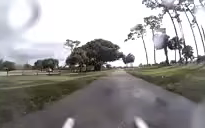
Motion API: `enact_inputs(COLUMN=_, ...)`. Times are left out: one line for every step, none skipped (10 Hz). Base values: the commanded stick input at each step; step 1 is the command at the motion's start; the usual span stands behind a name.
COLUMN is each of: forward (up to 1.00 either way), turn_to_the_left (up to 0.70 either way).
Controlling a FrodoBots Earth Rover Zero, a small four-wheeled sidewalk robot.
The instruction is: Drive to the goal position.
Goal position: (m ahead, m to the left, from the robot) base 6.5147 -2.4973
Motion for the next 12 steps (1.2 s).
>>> enact_inputs(forward=0.85, turn_to_the_left=0.00)
enact_inputs(forward=0.85, turn_to_the_left=0.00)
enact_inputs(forward=0.85, turn_to_the_left=0.00)
enact_inputs(forward=0.85, turn_to_the_left=0.00)
enact_inputs(forward=0.85, turn_to_the_left=0.00)
enact_inputs(forward=0.85, turn_to_the_left=0.00)
enact_inputs(forward=0.85, turn_to_the_left=0.00)
enact_inputs(forward=0.85, turn_to_the_left=0.00)
enact_inputs(forward=0.85, turn_to_the_left=-0.14)
enact_inputs(forward=0.85, turn_to_the_left=-0.29)
enact_inputs(forward=0.85, turn_to_the_left=0.00)
enact_inputs(forward=0.85, turn_to_the_left=0.00)
